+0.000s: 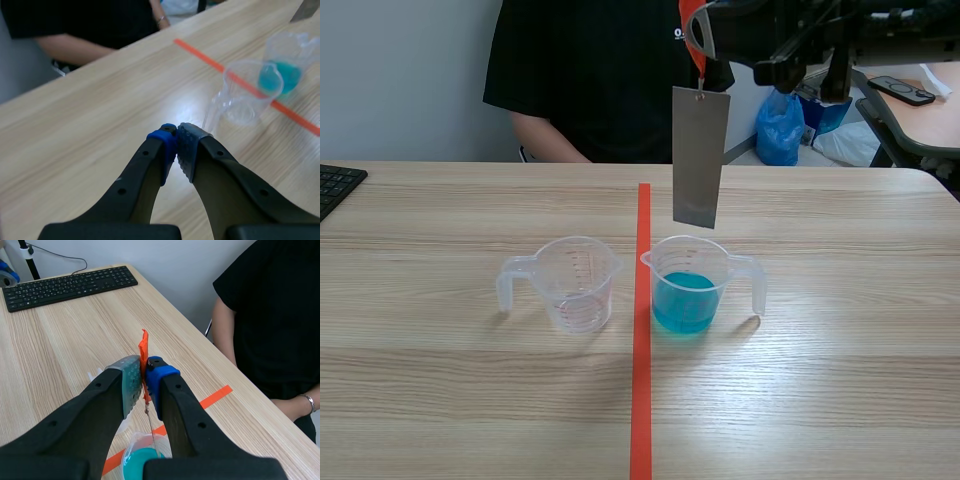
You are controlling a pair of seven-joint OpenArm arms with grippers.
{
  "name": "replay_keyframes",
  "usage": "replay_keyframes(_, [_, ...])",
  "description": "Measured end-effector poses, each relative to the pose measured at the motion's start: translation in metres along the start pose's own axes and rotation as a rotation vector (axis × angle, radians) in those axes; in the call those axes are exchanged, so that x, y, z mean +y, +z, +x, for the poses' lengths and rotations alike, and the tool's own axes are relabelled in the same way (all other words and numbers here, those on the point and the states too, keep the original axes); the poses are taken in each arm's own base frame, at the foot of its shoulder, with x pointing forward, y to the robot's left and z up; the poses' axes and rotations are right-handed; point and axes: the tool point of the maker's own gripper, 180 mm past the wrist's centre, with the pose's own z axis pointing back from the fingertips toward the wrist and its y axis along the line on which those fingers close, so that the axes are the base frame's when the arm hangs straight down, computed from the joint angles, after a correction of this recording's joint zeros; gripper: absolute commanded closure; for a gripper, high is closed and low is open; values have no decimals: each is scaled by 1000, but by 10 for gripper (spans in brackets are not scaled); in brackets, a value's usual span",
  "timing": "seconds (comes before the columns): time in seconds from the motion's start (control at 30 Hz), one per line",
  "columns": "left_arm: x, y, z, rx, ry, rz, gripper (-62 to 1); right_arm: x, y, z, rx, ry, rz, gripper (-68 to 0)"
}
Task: Do the redox reaction experiment.
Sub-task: 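Move the plate over the blue solution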
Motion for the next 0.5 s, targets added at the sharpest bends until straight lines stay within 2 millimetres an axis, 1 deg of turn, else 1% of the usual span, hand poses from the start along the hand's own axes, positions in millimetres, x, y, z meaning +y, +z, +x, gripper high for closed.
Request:
replay_keyframes(0.07, [-6, -11, 5, -29, 7, -32, -40, 0, 0, 0, 0, 0, 0, -17])
replay_keyframes(0.13, [-17, -23, 4, -40, 28, -74, -40, 0, 0, 0, 0, 0, 0, -17])
replay_keyframes(0.23, [-36, -46, -9, -15, 64, -124, -40, 0, 0, 0, 0, 0, 0, -17])
replay_keyframes(0.33, [-60, -73, -14, -26, 103, -187, -40, 0, 0, 0, 0, 0, 0, -17])
replay_keyframes(0.37, [-68, -82, -13, -32, 110, -207, -40, 0, 0, 0, 0, 0, 0, -17])
replay_keyframes(0.5, [-94, -114, 1, -87, 124, -284, -40, 0, 0, 0, 0, 0, 0, -17])
